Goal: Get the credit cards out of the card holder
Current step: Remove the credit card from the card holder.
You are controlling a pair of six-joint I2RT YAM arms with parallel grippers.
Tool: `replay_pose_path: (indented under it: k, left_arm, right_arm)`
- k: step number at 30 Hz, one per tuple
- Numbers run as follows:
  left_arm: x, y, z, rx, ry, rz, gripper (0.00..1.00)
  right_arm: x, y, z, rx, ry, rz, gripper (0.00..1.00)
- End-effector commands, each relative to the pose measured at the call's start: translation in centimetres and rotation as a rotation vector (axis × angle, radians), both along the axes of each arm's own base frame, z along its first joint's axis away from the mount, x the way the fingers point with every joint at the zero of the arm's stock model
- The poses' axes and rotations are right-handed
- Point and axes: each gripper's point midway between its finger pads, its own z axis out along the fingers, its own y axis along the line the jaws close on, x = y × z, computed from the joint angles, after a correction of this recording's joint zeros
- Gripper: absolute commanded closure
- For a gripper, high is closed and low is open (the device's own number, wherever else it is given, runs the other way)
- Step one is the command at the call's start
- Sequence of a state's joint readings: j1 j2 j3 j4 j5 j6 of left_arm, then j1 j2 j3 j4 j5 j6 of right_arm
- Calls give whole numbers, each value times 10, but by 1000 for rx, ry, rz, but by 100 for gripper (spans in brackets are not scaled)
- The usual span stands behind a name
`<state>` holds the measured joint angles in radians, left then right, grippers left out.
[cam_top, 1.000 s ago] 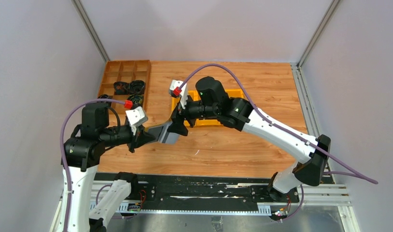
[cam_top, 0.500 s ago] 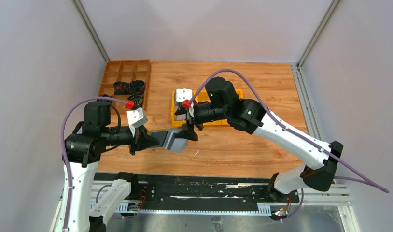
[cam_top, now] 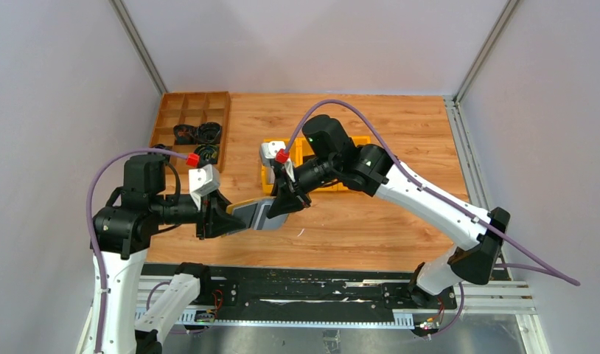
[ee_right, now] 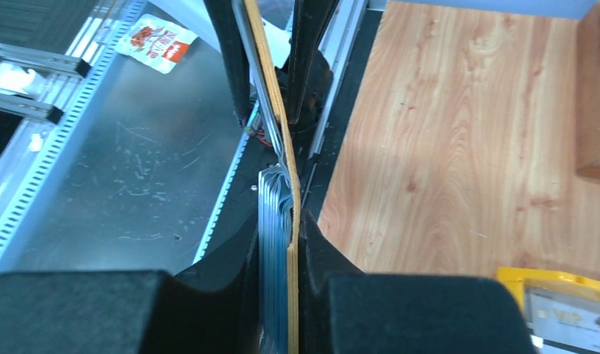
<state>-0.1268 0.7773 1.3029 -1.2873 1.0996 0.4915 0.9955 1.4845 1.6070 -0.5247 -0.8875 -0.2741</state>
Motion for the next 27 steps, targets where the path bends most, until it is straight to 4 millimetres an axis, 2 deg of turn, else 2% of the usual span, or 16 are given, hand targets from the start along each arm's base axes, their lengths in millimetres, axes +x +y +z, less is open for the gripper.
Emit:
replay_pose_path:
  k: [1, 8, 10, 14, 15, 17, 18, 20, 24, 26, 27]
  left_arm:
    - [-8, -7, 12, -61, 47, -40, 62]
    - [-10, -11, 13, -99, 102, -78, 64]
    - [-9, -12, 13, -103, 113, -80, 69]
    - [-11, -14, 17, -126, 142, -95, 87]
    - [-13, -14, 17, -129, 143, -100, 91]
    - [-12, -15, 16, -131, 152, -102, 100]
    - [-10, -14, 15, -124, 160, -93, 100]
    - [-3, -13, 13, -103, 170, -66, 100]
    - [11, -7, 3, -41, 183, 7, 100]
    - [20, -4, -3, -12, 213, 51, 100]
    - [25, -3, -5, 0, 230, 75, 100]
  right_arm:
    - [-14, -7, 14, 22, 85, 71, 100]
    - [-18, -15, 13, 30, 89, 77, 100]
    - [-23, -17, 15, 39, 97, 99, 100]
    - [-25, -21, 14, 55, 88, 112, 100]
    - [-25, -21, 15, 62, 93, 115, 98]
    - [-20, -22, 20, 75, 106, 102, 84]
    - [-15, -21, 23, 86, 114, 83, 76]
    - [1, -23, 34, 115, 135, 6, 64]
    - [43, -31, 67, 244, 146, -265, 56]
    - [53, -38, 93, 365, 141, -369, 51]
    - [49, -43, 103, 414, 180, -390, 49]
